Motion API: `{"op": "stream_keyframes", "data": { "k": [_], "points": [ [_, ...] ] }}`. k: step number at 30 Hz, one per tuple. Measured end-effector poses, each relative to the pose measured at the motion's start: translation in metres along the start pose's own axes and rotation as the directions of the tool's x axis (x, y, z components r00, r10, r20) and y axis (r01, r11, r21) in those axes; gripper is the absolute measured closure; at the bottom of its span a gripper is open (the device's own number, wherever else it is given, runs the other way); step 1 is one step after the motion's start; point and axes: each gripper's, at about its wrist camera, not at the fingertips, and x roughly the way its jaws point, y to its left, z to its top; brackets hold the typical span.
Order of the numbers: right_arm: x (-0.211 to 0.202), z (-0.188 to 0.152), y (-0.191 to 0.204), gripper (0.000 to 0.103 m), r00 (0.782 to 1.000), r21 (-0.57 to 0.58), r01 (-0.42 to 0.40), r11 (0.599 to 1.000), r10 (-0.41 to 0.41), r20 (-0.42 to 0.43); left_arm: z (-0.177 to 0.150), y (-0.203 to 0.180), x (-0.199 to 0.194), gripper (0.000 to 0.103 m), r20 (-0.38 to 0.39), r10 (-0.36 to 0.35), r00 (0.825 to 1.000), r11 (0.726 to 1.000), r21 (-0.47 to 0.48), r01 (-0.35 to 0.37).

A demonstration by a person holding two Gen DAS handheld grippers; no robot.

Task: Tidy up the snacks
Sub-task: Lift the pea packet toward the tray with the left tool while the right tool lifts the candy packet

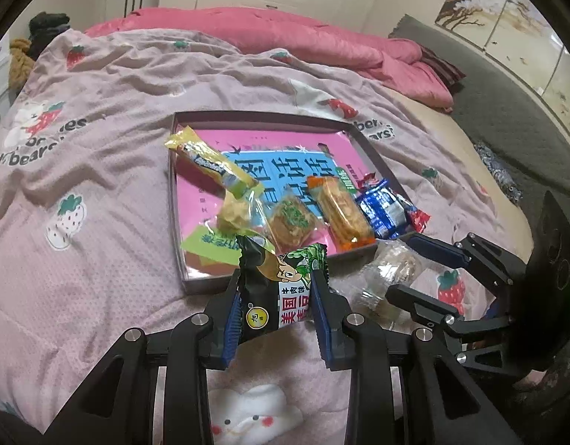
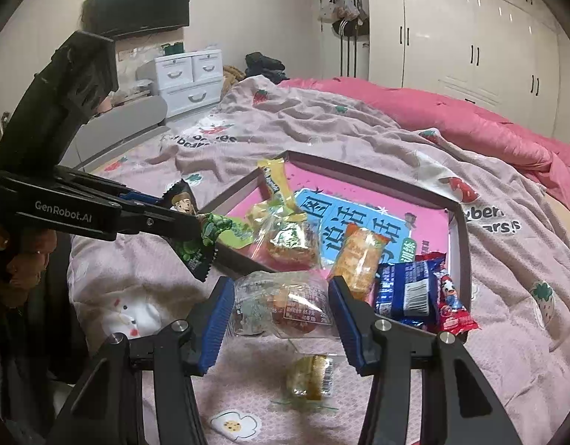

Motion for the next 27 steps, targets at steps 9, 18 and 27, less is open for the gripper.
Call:
{"op": "stream_keyframes", "data": {
  "k": [9,18,27],
  "points": [
    [0.003,0.007,-0.017,0.05,0.999,0.04,0.028,0.999,-0.029,0.022,0.014,0.013,0.001,0.068,0.038,0.027,0.999,0.999,-0.035,-0.026],
    [0.006,0.012,-0.028,0.05,0.998,0.061,0.046,0.997,-0.048,0.04,0.025,0.025,0.011,0.068,0.072,0.081,0.994,0.995,-0.058,-0.076],
    [0.01,0.016,-0.042,0.05,0.996,0.085,0.072,0.994,-0.076,0.05,0.027,0.029,0.028,0.068,0.054,0.111,0.992,0.993,-0.053,-0.108]
  ]
}}
